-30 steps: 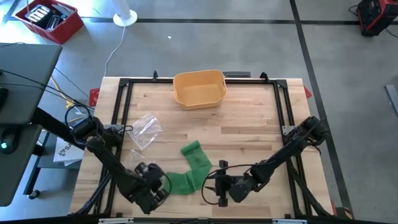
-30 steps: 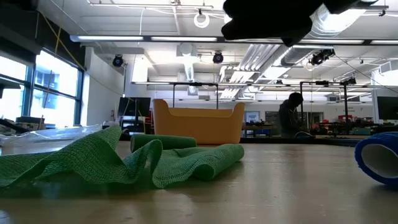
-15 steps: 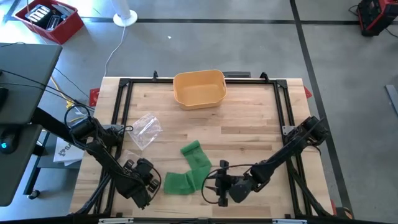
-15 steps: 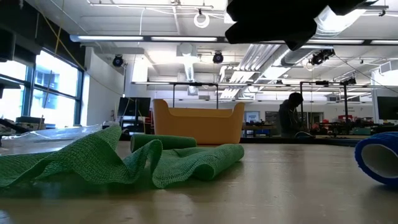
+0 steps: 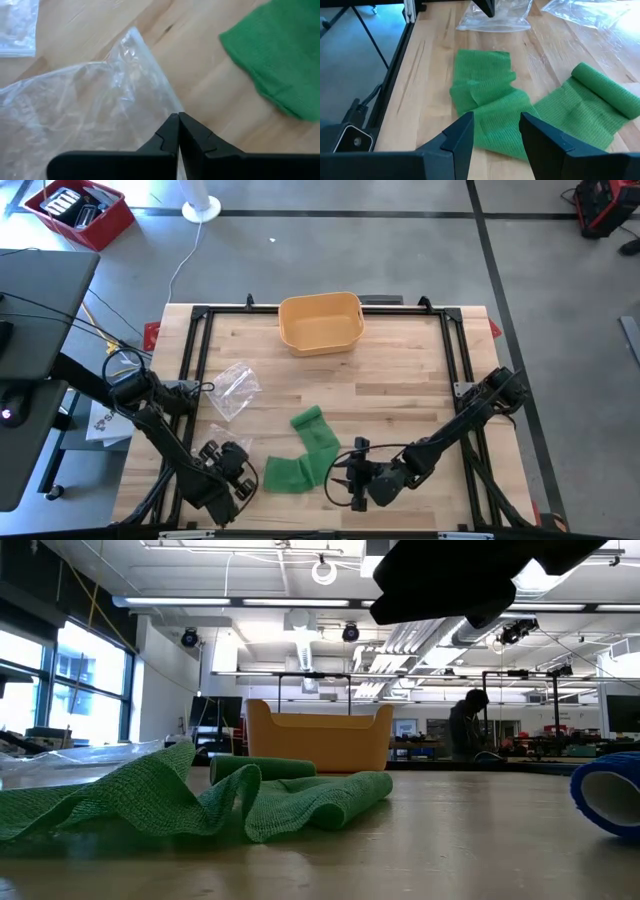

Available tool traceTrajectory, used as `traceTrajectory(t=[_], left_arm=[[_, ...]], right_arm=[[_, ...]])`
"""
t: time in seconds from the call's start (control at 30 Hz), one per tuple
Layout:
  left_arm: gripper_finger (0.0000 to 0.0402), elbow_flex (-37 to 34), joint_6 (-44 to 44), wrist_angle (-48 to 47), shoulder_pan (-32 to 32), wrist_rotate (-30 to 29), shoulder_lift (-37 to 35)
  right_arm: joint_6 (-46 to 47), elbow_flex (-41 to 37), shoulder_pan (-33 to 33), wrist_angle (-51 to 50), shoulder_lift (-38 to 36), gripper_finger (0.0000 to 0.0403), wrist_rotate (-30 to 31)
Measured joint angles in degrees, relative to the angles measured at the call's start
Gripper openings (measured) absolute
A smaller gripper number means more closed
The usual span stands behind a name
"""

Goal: Roll bandage
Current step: Open the bottom transparent zip bag

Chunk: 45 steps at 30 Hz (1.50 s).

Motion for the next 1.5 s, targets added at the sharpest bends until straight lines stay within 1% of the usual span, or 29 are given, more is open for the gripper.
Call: traceTrajectory(t=[0.1,0.17,0.27,0.37,0.47,0.53,0.57,0.63,0.67,0.73,0.83,0.87,0.97,1.03,1.13,1.23,1.3,1.4,1.5], left_arm=[[0.0009,-0.15,-2.36,0.09,-1.56,-2.56,0.00],[0.0022,-0.22,-3.28,-0.06,-2.16,-3.27,0.00],[0.0060,-1.29,-5.08,1.30,-2.41,-6.09,-0.02],[0.0109,-4.70,-8.07,4.22,-2.34,-7.58,-0.02],[0.0153,-8.78,-10.72,8.11,-2.36,-5.79,-0.02],[0.0170,-10.53,-11.87,10.32,-2.37,-3.96,0.00],[0.0172,-11.12,-11.88,11.58,-2.37,-4.00,0.00],[0.0162,-11.58,-11.77,12.45,-2.37,-4.36,-0.11],[0.0149,-11.58,-11.28,12.53,-2.37,-4.36,-0.11],[0.0109,-11.47,-9.76,12.58,-2.37,-4.31,-0.11],[0.0030,-10.58,-7.00,11.81,-2.30,-3.69,-0.09],[0.0016,-10.05,-5.99,11.17,-2.30,-3.66,-0.03],[0.0013,-7.59,-2.46,10.27,-2.08,-4.37,-0.02],[0.0007,-4.92,1.87,10.43,-1.82,-7.47,-0.02],[0.0004,-0.76,8.44,11.57,-0.84,-13.79,-0.02],[0.0004,1.83,14.34,14.09,0.92,-20.19,-0.02],[0.0002,2.87,19.76,17.17,2.40,-23.08,-0.02],[0.0002,3.96,29.16,20.94,5.24,-24.08,-0.02],[0.0001,6.03,38.33,22.26,8.74,-24.34,-0.02]], right_arm=[[-0.34,0.00,0.00,0.00,0.00,0.0154,0.00],[0.13,0.00,0.00,-0.01,0.00,0.0154,0.00],[1.16,0.00,0.02,0.02,0.00,0.0154,0.00],[1.14,0.00,0.00,0.02,0.00,0.0154,0.00],[2.23,0.00,0.02,0.02,0.00,0.0154,0.00],[2.64,0.00,0.02,-0.02,0.00,0.0154,0.00],[2.53,0.00,0.02,-0.02,0.00,0.0154,-0.02],[2.23,0.00,0.00,-0.12,0.00,0.0154,-0.02],[2.23,0.00,0.00,-0.36,0.00,0.0154,0.00],[2.22,0.00,0.02,-0.83,0.00,0.0154,-0.01],[2.27,0.00,0.02,-0.85,0.00,0.0154,0.00],[2.27,0.00,0.02,-0.85,0.00,0.0154,0.00],[2.28,0.00,0.00,-0.81,0.00,0.0154,0.00],[2.27,0.00,0.02,-0.55,0.00,0.0154,-0.02],[1.42,-0.01,0.02,1.34,0.00,0.0154,-0.26],[-6.00,-0.02,0.42,6.95,0.00,0.0154,-4.60],[-12.46,0.00,1.13,11.00,0.00,0.0154,-7.28],[-18.49,1.31,2.42,12.79,0.00,0.0154,-7.60],[-20.38,4.05,3.36,11.82,0.00,0.0154,-5.69]])
